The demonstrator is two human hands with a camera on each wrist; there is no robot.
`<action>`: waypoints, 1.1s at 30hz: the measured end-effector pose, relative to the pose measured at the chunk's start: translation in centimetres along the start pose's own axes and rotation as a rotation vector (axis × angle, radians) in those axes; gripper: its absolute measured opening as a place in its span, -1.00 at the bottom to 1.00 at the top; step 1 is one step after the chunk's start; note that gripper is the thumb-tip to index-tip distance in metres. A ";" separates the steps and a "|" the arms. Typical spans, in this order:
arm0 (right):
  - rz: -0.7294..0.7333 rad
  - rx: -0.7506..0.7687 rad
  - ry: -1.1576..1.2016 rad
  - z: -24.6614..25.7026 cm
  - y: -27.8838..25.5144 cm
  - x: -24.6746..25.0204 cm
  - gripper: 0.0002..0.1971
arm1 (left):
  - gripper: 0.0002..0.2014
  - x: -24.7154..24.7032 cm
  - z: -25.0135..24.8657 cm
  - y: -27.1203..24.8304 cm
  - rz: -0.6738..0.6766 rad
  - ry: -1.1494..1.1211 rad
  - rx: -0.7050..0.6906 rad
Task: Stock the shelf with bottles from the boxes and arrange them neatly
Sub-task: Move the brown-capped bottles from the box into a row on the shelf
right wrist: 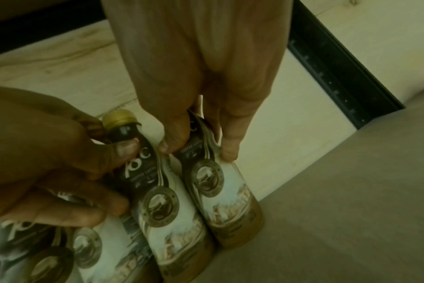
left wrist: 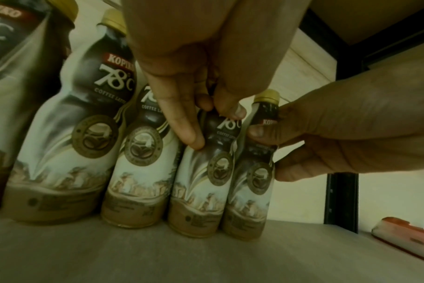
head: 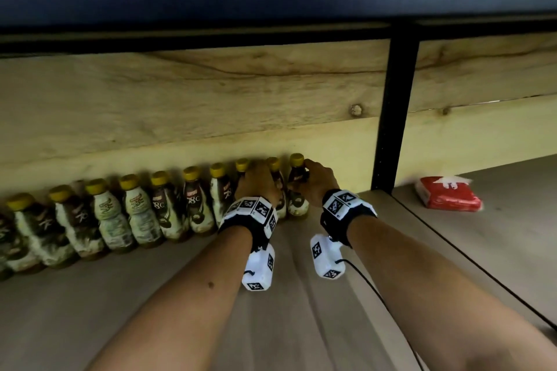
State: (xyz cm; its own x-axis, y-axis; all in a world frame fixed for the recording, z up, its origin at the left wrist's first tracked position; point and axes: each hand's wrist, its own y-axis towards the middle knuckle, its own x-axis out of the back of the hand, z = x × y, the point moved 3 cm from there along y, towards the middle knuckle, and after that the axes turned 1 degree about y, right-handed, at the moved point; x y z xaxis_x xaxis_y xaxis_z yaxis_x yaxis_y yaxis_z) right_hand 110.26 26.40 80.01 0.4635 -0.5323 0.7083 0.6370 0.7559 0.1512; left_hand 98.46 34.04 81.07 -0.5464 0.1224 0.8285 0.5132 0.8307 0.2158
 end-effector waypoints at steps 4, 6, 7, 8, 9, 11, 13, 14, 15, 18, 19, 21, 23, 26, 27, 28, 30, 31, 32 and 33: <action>-0.029 0.000 0.004 -0.3 0.7 -0.4 -0.46 | -0.67 -0.2 -0.1 0.2 0.034 0.078 -0.023; -0.035 -0.005 0.017 -0.3 0.7 -0.5 -0.46 | -0.54 0.2 -0.4 0.0 0.069 0.073 -0.031; -0.035 -0.007 0.021 -0.3 0.7 -0.5 -0.46 | -0.47 0.8 -0.7 -0.3 0.083 0.048 -0.040; -0.033 -0.010 0.028 -0.3 0.7 -0.5 -0.45 | -0.42 1.4 -0.8 -0.7 0.086 0.022 -0.055; -0.029 -0.013 0.035 -0.2 0.6 -0.5 -0.44 | -0.41 2.2 -0.9 -1.1 0.077 0.010 -0.071; -0.031 -0.028 0.046 0.0 0.3 -0.4 -0.44 | -0.47 3.7 -0.8 -2.1 0.064 0.009 -0.117; -0.023 -0.043 0.045 0.4 -0.3 -0.2 -0.40 | -0.55 5.3 -0.1 -3.3 0.077 0.012 -0.144; -0.007 -0.053 0.047 0.6 -0.6 -0.2 -0.32 | -0.57 6.0 0.3 -4.1 0.083 0.015 -0.153; 0.010 -0.076 0.057 0.7 -0.8 -0.2 -0.20 | -0.57 6.6 0.8 -4.8 0.084 0.032 -0.159; 0.048 -0.115 0.067 1.1 -2.3 -0.3 0.12 | -0.69 7.6 3.0 -6.9 0.095 0.110 -0.170; 0.053 -0.093 0.011 1.4 -3.0 -0.3 0.09 | -0.70 7.7 4.0 -7.6 0.110 0.125 -0.149; 0.087 0.001 -0.109 2.2 -5.0 -0.3 -0.14 | -0.68 7.7 5.8 -9.1 0.157 0.129 -0.103; 0.186 0.058 -0.215 3.5 -7.8 -0.4 -0.37 | -0.64 7.6 7.5 -10.8 0.228 0.131 -0.079; 0.355 0.094 -0.422 5.7 -13.0 -1.1 -0.43 | -0.58 7.8 9.6 -14.4 0.360 0.125 -0.061; 0.394 0.097 -0.454 6.6 -14.9 -1.5 -0.45 | -0.58 8.0 10.2 -15.8 0.391 0.126 -0.066; 0.431 0.114 -0.484 7.5 -17.0 -2.0 -0.49 | -0.58 8.3 10.8 -17.2 0.411 0.126 -0.084; 0.483 0.168 -0.523 9.2 -21.2 -3.4 -0.55 | -0.64 9.2 12.3 -20.0 0.425 0.135 -0.122; 0.506 0.184 -0.524 9.9 -23.2 -4.2 -0.58 | -0.68 9.7 13.2 -21.3 0.427 0.138 -0.131; 0.537 0.195 -0.506 10.6 -25.2 -5.1 -0.61 | -0.70 10.3 14.3 -22.6 0.444 0.128 -0.123; 0.573 0.189 -0.475 11.1 -27.0 -6.1 -0.65 | -0.70 10.9 15.4 -23.9 0.478 0.102 -0.102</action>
State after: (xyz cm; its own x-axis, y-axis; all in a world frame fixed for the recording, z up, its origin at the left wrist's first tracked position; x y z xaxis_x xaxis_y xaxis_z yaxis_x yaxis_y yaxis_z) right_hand 83.40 13.46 79.30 0.3479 0.1509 0.9253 0.2405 0.9396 -0.2437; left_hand 70.07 23.90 77.04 -0.1690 0.4189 0.8922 0.7557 0.6362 -0.1555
